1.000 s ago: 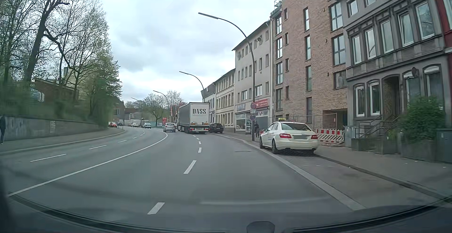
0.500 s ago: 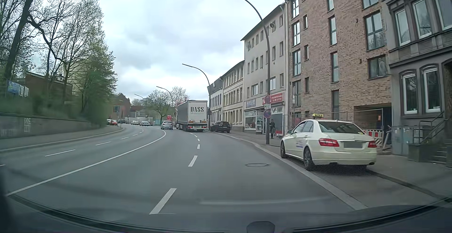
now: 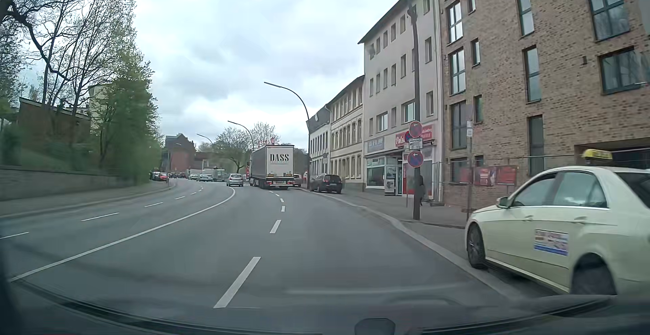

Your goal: Follow the waypoints while adhering to traffic rules and regulations

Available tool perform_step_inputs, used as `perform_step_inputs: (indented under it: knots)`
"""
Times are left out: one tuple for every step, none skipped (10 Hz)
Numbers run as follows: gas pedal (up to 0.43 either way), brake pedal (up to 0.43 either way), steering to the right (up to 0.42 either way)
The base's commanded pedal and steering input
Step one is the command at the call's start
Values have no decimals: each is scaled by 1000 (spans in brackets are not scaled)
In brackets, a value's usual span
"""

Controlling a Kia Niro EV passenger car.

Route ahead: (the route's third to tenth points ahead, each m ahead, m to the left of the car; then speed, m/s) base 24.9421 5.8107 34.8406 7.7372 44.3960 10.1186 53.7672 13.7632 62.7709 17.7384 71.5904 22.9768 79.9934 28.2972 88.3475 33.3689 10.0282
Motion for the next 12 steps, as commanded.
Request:
perform_step_inputs:
  knots:
    - [177, 6, -29]
    - [169, 6, -31]
    - [169, 0, -32]
    - [169, 0, -34]
    - [169, 0, -34]
    - [169, 0, -35]
    - [169, 0, -35]
    - [169, 0, -35]
    - [177, 0, -35]
    - [177, 0, -35]
    - [177, 0, -35]
    - [177, 6, -35]
